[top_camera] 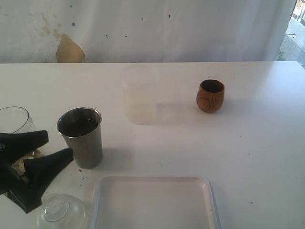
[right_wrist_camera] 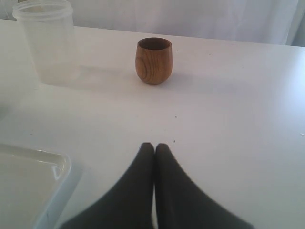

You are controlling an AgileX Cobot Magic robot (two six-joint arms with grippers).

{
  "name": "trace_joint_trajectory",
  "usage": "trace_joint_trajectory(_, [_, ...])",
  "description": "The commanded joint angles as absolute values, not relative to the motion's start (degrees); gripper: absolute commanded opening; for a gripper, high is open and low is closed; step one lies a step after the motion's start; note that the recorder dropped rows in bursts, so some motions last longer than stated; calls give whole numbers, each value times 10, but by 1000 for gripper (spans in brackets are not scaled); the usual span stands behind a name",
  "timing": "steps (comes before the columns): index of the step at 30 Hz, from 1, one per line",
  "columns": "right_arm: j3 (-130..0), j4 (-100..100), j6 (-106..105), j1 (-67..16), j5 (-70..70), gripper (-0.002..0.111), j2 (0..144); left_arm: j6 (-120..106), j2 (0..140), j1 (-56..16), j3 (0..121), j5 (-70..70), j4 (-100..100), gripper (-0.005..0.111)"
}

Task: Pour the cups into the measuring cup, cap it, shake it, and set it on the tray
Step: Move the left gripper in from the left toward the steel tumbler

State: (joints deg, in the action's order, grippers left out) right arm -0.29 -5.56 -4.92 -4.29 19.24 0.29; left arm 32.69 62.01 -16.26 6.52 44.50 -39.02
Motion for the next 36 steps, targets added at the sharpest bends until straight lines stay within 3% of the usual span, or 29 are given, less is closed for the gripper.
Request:
trace_joint_trajectory(1, [0, -50, -47, -40, 193, 0, 0, 288, 691, -180, 81, 471, -398, 69])
trace_joint_trajectory(18, [0, -50, -47, -40, 193, 0, 0, 228, 742, -180, 95, 482, -381, 69])
trace_joint_trajectory(20, [0, -50, -47, -40, 193, 0, 0, 221, 742, -180, 95, 484, -363, 77])
trace_joint_trajectory(23, [0, -50, -47, -40, 193, 0, 0, 216, 742, -180, 95, 479, -342, 103])
trace_joint_trajectory(36, [0, -50, -47, -40, 193, 0, 0, 239, 740, -180, 95, 524, -347, 105])
